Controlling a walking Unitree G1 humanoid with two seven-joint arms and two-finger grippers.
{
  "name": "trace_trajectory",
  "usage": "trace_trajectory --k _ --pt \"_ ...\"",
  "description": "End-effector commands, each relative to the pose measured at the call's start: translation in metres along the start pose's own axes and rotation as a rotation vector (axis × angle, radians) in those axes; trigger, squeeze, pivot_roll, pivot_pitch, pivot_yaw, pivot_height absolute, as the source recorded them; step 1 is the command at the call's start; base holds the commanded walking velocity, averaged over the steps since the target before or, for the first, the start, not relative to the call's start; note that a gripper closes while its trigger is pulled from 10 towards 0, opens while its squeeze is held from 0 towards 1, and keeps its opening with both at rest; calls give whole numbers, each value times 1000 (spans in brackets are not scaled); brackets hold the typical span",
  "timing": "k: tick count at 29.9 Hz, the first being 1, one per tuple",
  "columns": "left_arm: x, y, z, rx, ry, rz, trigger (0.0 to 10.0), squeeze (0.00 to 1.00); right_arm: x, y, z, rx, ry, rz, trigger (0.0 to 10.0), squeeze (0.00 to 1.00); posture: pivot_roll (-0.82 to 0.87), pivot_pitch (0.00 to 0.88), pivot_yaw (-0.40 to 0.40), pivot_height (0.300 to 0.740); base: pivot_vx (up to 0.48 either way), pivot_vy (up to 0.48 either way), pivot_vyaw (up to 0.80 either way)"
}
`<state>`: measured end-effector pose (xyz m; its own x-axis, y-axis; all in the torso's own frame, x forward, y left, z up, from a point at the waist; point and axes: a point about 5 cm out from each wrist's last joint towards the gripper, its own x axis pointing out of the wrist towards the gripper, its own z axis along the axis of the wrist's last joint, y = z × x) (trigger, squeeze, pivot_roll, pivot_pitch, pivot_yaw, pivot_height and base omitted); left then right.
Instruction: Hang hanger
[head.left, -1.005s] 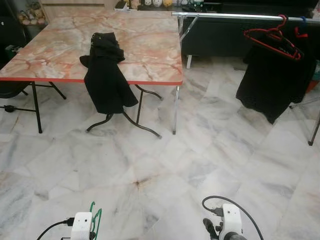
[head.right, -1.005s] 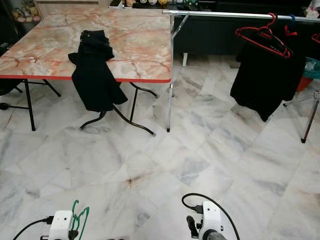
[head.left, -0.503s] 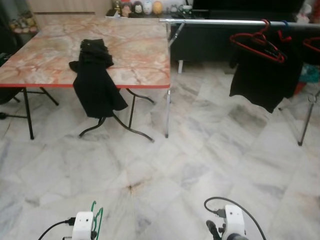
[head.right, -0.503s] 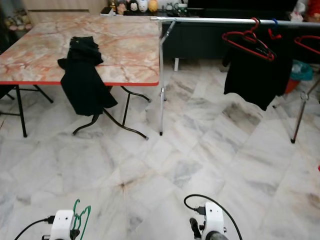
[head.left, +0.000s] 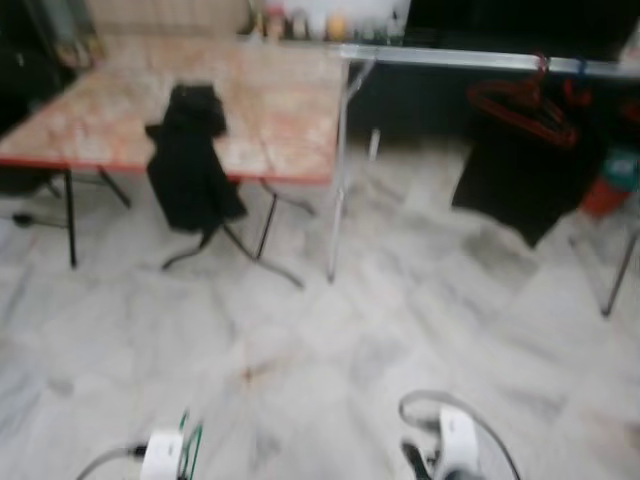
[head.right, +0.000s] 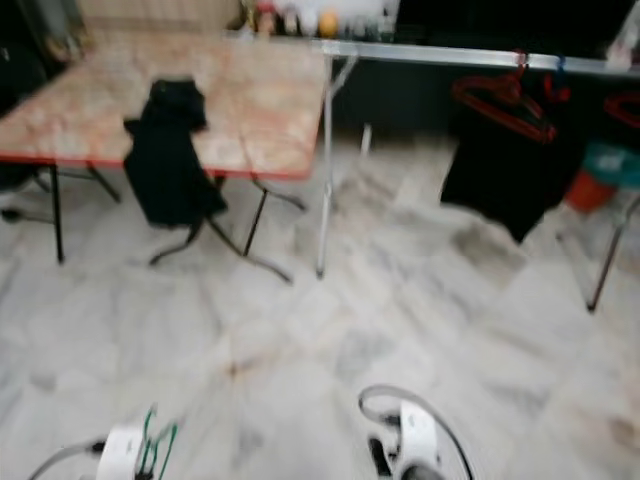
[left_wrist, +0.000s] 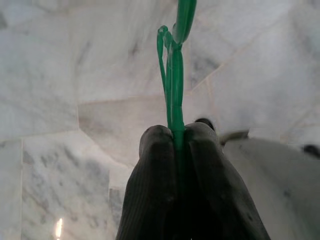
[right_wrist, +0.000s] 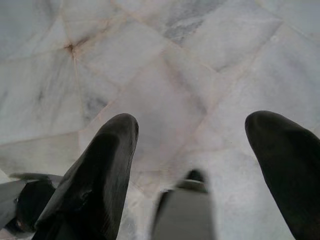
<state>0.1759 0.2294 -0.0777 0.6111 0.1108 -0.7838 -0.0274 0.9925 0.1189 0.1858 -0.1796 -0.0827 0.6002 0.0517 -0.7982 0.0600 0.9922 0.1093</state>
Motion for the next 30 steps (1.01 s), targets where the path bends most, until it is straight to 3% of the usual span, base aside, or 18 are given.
trace_trajectory --k 1,9,19,23,25,30 --pt "0 -5 -2 0 6 -16 10000 0 -2 -9 -2 1 6 -25 10000 0 50 29 -6 740 0 -382 0" --pt "0 -7 -1 2 4 -21 10000 0 -1 -9 1 -1 1 -27 10000 0 48 44 -3 740 0 -379 0" --pt "1 -9 4 -35 -32 -42 10000 0 -1 -9 3 2 -7 -29 10000 0 52 56 -3 740 0 0 0" --pt "1 -11 5 6 -33 -64 10000 0 -1 -9 4 6 -9 -32 10000 0 52 62 0 740 0 0 0" --pt "1 -11 5 -14 -33 -65 10000 0 -1 -9 4 10 -5 -37 10000 0 53 63 0 740 150 0 0" --pt "1 -11 5 -12 -33 -69 10000 0 0 -8 3 3 8 -30 10000 0 55 65 1 740 342 0 -779"
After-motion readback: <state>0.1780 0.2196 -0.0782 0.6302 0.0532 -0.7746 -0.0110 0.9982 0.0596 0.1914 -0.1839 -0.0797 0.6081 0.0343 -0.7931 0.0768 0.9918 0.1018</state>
